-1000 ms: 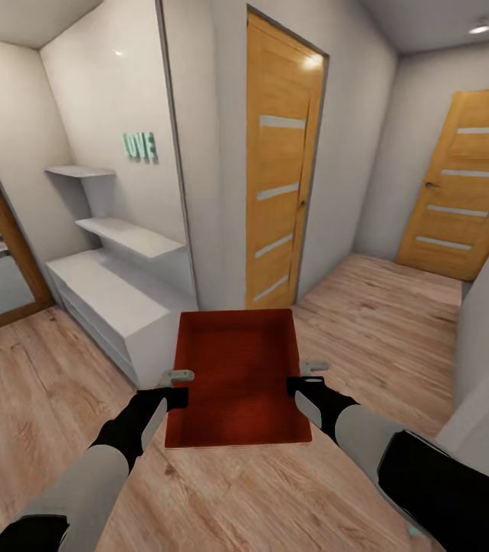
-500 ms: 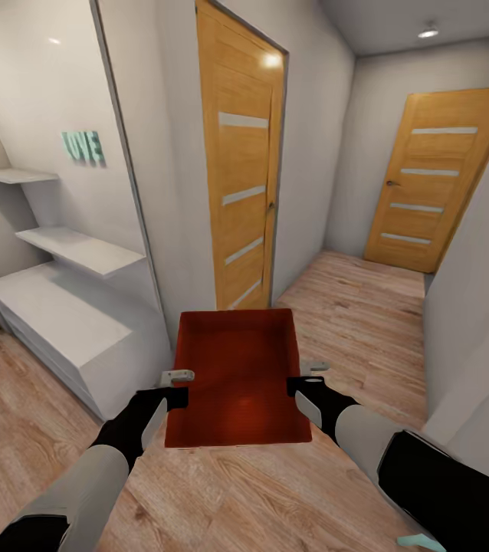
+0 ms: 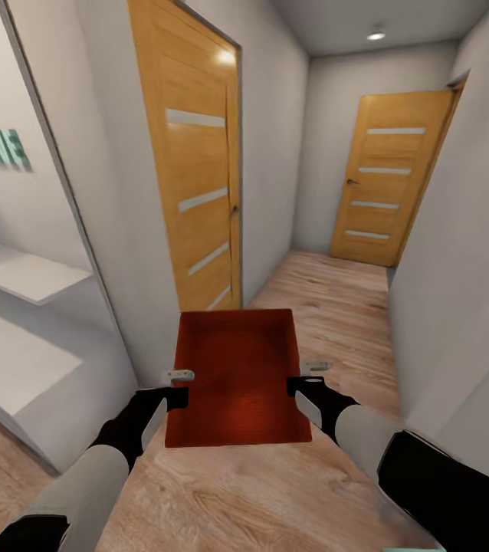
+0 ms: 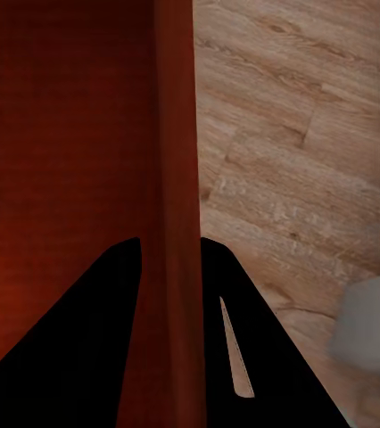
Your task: Move the two storage containers from the living room to the garage. In the garage, place one container on the floor and stack the other container on top of it (either order is fine).
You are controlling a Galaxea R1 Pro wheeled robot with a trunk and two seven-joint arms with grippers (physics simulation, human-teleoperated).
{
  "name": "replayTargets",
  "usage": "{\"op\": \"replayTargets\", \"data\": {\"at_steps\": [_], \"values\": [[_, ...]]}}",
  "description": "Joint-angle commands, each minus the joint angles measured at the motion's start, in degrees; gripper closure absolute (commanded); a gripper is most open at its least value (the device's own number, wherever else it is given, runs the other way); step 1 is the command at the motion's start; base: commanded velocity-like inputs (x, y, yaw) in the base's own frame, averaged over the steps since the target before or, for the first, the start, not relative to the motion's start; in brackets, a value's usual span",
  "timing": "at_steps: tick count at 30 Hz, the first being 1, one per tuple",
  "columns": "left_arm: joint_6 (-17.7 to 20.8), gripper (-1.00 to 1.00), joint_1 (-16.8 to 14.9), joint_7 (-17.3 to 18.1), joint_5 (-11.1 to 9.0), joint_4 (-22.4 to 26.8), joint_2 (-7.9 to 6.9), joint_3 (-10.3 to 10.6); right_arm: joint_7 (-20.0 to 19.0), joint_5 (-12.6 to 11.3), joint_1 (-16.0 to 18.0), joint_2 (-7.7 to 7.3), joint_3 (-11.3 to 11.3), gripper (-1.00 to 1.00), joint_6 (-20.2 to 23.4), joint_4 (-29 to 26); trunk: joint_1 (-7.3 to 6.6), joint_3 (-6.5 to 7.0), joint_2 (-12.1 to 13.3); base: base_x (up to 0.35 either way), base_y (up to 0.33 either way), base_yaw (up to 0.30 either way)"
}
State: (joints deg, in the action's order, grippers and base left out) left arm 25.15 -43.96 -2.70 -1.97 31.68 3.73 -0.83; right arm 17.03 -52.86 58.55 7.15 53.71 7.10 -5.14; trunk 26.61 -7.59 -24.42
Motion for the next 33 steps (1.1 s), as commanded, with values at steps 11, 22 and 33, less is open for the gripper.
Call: {"op": "replayTargets", "data": {"at_steps": [11, 22, 33], "values": [[0.34, 1.0, 0.02, -0.53, -0.7, 0.05, -0.22, 0.08, 0.2, 0.48, 0.07, -0.73, -0.36, 1.0, -2.35, -0.31, 0.06, -0.12, -0.12, 0.322, 0.0, -0.17], [0.34, 1.0, 0.02, -0.53, -0.7, 0.05, -0.22, 0.12, 0.2, 0.48, 0.07, -0.73, -0.36, 1.0, -2.35, -0.31, 0.06, -0.12, -0.12, 0.322, 0.0, -0.002], [0.34, 1.0, 0.02, -0.49, -0.72, 0.04, -0.22, 0.12, 0.28, 0.48, 0.07, -0.73, -0.37, 1.0, -2.35, -0.31, 0.06, -0.12, -0.12, 0.322, 0.0, -0.071]]}}
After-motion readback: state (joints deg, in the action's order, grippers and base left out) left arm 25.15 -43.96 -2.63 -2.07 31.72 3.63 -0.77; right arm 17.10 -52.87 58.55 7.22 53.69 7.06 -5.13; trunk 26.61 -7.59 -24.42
